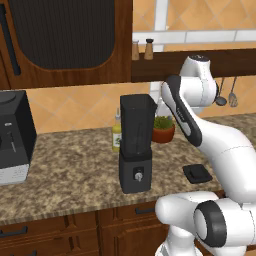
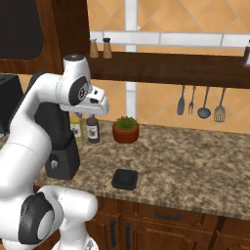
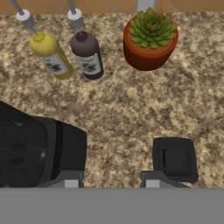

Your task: Close the lid blender by securely placing the lid on top.

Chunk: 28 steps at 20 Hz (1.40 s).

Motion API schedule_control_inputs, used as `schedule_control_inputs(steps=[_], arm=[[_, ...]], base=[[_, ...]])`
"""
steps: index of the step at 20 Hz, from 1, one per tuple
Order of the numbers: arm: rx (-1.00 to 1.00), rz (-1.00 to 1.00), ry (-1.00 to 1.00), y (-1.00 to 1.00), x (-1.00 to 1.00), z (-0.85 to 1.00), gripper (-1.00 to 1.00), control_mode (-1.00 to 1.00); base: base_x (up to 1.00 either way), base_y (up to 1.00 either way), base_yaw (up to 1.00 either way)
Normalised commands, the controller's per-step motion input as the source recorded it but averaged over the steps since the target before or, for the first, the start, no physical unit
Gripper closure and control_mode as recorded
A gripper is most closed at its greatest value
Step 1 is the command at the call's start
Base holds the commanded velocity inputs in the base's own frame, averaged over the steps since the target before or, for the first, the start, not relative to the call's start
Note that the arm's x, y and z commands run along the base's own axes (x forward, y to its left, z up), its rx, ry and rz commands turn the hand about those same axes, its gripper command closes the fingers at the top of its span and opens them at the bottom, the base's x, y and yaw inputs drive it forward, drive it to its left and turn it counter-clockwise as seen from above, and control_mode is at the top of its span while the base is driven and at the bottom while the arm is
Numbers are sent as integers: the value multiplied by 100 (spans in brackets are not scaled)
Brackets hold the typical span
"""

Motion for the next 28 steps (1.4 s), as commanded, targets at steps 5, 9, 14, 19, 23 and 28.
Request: schedule_control_inputs(steps=[5,9,14,19,23,28], arm=[[0,0,0,-1,-20,-21,-100,-100],[11,0,-11,-66,-66,-55,-100,-100],[14,0,2,-98,-39,-86,-100,-100],[5,0,21,-51,4,-95,-100,-100],[0,0,25,-21,32,-75,-100,-100],[0,0,17,-19,26,-64,-100,-100]], base=[[0,0,0],[0,0,0],[0,0,0],[0,0,0],[0,0,0],[0,0,0]])
